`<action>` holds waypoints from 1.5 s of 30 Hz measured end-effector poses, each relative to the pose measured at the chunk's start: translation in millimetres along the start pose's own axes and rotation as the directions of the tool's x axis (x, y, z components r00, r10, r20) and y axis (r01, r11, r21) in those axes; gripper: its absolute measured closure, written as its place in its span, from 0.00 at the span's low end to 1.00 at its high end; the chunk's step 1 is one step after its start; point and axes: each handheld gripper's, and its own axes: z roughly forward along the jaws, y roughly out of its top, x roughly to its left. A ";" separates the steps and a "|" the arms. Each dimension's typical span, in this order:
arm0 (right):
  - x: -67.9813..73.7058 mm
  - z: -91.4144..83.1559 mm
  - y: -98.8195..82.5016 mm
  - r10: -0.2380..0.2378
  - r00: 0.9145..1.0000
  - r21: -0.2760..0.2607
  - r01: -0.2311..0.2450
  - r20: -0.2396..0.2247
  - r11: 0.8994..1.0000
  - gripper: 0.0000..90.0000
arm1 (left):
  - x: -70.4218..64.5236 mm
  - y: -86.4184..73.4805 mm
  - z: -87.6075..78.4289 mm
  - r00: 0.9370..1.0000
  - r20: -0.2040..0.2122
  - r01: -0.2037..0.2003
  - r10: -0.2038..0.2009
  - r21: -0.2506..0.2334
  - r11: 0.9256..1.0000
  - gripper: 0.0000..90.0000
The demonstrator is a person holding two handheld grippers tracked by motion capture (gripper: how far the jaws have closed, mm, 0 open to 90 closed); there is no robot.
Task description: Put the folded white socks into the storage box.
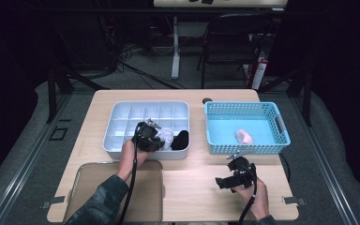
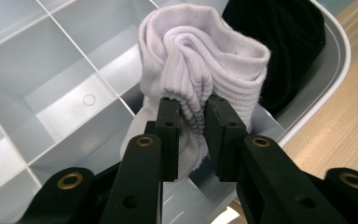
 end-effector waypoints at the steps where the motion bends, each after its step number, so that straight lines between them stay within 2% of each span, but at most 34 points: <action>1: -0.1 -0.2 -0.1 0.001 1.000 -0.001 -0.001 -0.001 1.000 0.03 | 0.6 -0.4 1.3 1.000 0.008 0.005 -0.005 0.000 1.000 0.86; 11: 0.0 -1.0 0.4 -0.005 1.000 -0.002 0.005 0.003 1.000 0.03 | -0.2 -0.4 14.2 1.000 0.018 0.005 -0.006 0.052 0.999 0.90; 19: -0.5 -1.2 0.3 -0.006 1.000 -0.003 0.006 0.002 1.000 0.03 | 0.7 -0.2 15.1 1.000 0.023 0.010 -0.011 0.055 0.998 0.90; 22: -0.5 -1.7 0.4 -0.008 1.000 -0.004 0.008 0.001 1.000 0.03 | 2.2 -0.3 13.4 0.999 0.039 0.022 -0.024 0.048 0.999 0.89; 25: -1.0 -2.7 0.5 -0.009 1.000 -0.004 0.009 0.003 1.000 0.03 | 0.5 1.3 8.3 0.999 0.047 0.016 -0.018 0.041 0.999 0.81; 27: -1.0 -2.9 0.5 -0.007 1.000 -0.005 0.007 0.005 1.000 0.03 | 0.6 3.3 3.1 0.998 0.059 0.019 -0.021 0.033 0.999 0.72; 29: -1.2 -3.1 0.5 -0.009 1.000 -0.005 0.009 0.005 1.000 0.03 | 1.1 5.8 -3.3 0.998 0.053 0.016 -0.017 0.032 0.999 0.60; 30: -1.3 -3.1 0.4 -0.008 1.000 -0.006 0.008 0.004 1.000 0.03 | 1.8 6.9 -7.5 0.999 0.045 0.020 -0.021 0.016 1.000 0.56; 37: -1.0 -3.7 0.5 -0.002 1.000 -0.016 0.002 0.000 1.000 0.03 | 5.9 7.7 -14.4 0.999 0.021 0.045 -0.044 -0.034 0.998 0.47; 45: -2.5 -7.1 1.0 0.004 1.000 -0.024 -0.004 -0.003 1.000 0.03 | -4.3 9.4 -23.5 1.000 0.005 0.019 -0.019 -0.066 0.998 0.34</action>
